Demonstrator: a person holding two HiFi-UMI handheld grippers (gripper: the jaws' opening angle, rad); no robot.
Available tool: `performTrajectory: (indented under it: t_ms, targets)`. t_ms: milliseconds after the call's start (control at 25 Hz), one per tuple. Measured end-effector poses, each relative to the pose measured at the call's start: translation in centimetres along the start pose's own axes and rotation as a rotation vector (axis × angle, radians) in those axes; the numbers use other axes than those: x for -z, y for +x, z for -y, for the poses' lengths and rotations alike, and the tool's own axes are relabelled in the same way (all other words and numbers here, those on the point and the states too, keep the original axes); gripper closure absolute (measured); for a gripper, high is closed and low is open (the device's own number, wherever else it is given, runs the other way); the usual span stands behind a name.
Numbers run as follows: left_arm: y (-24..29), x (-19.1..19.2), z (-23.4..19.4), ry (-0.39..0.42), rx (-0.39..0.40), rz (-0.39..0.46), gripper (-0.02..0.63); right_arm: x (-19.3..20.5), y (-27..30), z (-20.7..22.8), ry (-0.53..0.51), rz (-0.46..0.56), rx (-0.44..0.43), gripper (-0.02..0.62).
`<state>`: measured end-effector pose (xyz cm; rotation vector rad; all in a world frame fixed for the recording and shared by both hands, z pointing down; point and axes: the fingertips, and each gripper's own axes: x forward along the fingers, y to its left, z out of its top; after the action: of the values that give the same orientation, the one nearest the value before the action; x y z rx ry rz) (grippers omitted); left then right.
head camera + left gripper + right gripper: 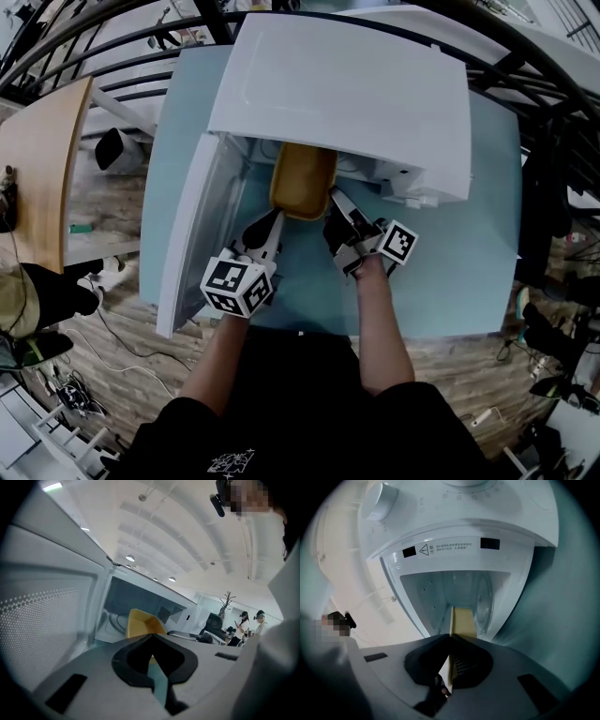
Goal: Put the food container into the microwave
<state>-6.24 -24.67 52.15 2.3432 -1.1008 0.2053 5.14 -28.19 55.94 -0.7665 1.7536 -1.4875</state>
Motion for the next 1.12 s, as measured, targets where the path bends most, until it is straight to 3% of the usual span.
performTrajectory:
  t_ms: [1120]
  targets:
    - [4.7,-2.3,-2.0,-0.017,0.046,0.025,0.6,-4.8,3.0,2.1,0.039,0.275,0.011,0.577]
